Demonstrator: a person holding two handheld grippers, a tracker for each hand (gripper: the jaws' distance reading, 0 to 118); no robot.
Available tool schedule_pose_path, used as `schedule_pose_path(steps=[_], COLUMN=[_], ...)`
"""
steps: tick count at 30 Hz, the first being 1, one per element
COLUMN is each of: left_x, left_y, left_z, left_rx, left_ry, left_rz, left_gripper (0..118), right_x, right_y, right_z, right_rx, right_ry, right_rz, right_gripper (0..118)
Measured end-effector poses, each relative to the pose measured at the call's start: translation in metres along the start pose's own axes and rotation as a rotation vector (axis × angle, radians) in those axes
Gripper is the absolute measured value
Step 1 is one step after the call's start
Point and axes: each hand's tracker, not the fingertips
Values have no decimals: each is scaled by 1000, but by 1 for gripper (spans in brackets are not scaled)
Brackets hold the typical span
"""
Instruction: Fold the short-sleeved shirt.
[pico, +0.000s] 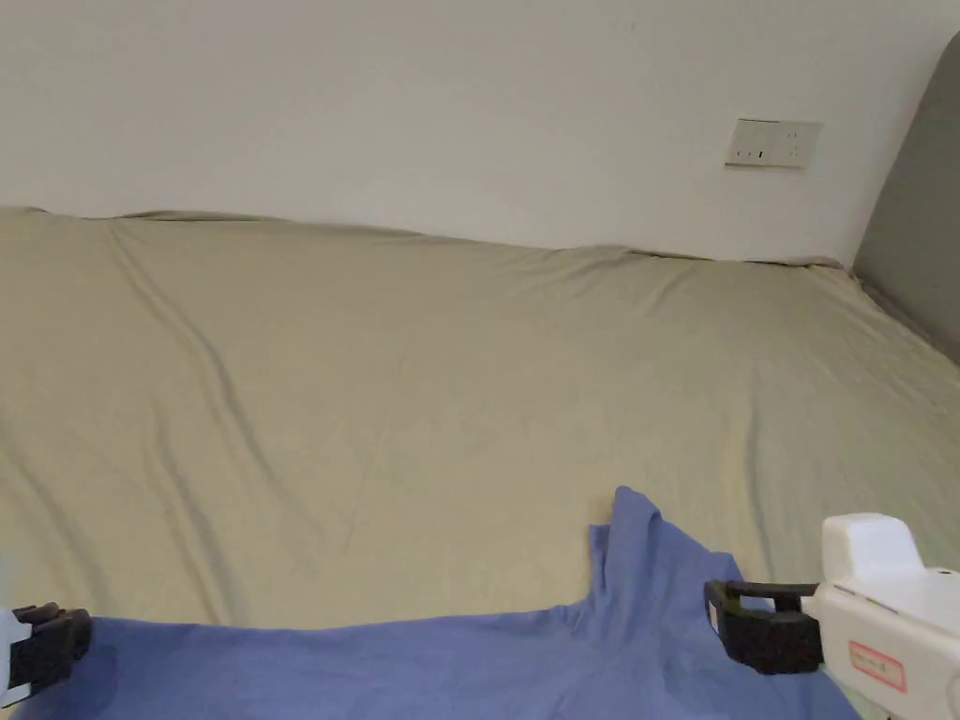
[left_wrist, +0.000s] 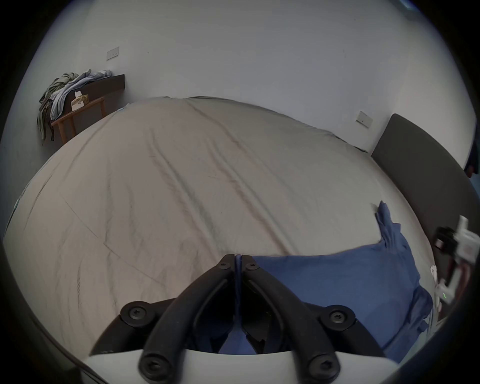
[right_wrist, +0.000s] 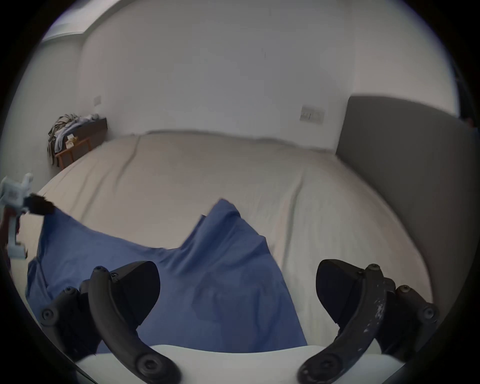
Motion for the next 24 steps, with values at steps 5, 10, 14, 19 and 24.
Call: schedule_pose_path(steps=[5, 10, 14, 19, 24], left_x=[2, -4, -1, 4, 17], left_y=[-6, -8, -9, -1, -3], left_z=[5, -8, 0, 42, 91], left_rx=[10, -20, -4, 70, 128], left_ry=[12, 32, 22, -33, -56], left_rz=[-25, -32, -17, -2, -31], left_gripper=[3, 3, 3, 3, 3], right_x=[36, 37, 46, 65, 57], right_y=[16, 6, 9, 11, 12], right_z=[-116, -128, -89, -3, 85], right_rx=[-271, -308, -193, -33, 56], right_ry=[-49, -71, -123, 1, 39], right_rz=[-129, -163, -157, -246, -165], right_gripper=[114, 75, 1, 1, 1])
